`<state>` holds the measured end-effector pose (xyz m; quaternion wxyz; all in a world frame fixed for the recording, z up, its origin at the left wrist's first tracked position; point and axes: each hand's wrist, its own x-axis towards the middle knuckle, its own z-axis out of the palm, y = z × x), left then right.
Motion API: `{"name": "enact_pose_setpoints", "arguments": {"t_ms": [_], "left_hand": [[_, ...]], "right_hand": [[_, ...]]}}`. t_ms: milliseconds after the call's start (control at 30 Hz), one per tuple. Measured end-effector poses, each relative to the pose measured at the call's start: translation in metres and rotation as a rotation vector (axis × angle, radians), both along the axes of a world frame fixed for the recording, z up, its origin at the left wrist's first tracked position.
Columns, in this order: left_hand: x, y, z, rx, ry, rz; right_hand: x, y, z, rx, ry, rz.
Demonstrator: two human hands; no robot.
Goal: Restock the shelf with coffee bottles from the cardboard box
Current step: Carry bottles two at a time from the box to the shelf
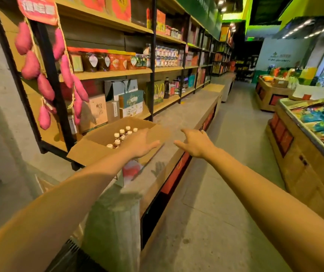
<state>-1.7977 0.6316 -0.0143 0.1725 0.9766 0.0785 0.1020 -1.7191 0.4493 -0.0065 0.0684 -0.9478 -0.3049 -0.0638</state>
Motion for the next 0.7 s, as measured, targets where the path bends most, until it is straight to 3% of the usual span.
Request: {"name": "enact_pose_setpoints", "arguments": {"t_ms": [533, 700], "left_hand": [[0.227, 0.146, -0.061, -0.094, -0.047, 0.364], [0.285, 0.2, -0.07, -0.128, 0.002, 0.432]], "right_hand": [[0.259, 0.194, -0.05, 0.095, 0.131, 0.361], [0.328, 0.271, -0.053, -0.075, 0.17, 0.449]]}}
